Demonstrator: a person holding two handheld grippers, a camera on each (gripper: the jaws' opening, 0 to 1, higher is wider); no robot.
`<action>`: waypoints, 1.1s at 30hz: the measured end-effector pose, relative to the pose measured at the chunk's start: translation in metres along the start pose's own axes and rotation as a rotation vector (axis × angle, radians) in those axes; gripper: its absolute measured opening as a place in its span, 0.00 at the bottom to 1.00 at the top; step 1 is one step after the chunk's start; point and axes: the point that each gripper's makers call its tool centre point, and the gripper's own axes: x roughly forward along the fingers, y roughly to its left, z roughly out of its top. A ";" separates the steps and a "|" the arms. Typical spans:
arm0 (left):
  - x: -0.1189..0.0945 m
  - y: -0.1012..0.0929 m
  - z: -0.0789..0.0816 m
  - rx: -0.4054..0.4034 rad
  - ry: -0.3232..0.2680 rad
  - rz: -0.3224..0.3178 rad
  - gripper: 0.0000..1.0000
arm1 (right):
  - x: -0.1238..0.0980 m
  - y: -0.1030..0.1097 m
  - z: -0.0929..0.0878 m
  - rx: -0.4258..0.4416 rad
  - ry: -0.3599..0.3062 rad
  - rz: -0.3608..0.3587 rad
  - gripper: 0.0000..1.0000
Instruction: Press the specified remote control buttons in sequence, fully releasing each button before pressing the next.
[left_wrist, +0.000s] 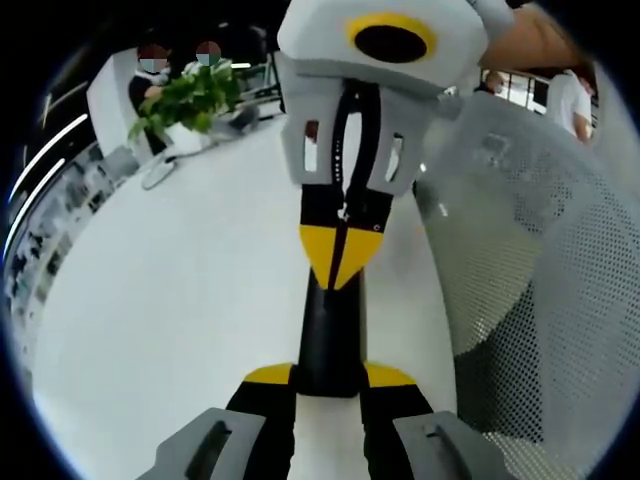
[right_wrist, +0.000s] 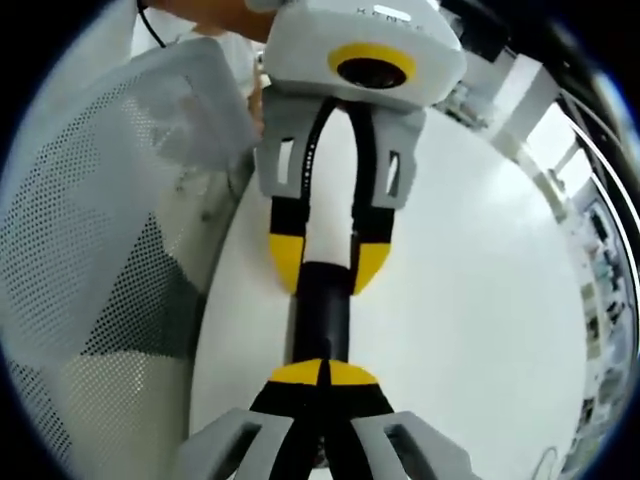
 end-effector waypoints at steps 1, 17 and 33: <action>0.000 0.000 0.000 0.000 0.000 -0.001 0.23 | 0.000 0.000 0.000 -0.003 0.007 0.009 0.00; 0.001 0.002 -0.001 -0.003 -0.005 -0.008 0.23 | -0.001 0.000 0.000 -0.002 0.022 0.048 0.00; 0.001 0.001 0.000 -0.001 -0.001 -0.008 0.23 | -0.010 -0.007 0.004 0.009 0.010 0.039 0.00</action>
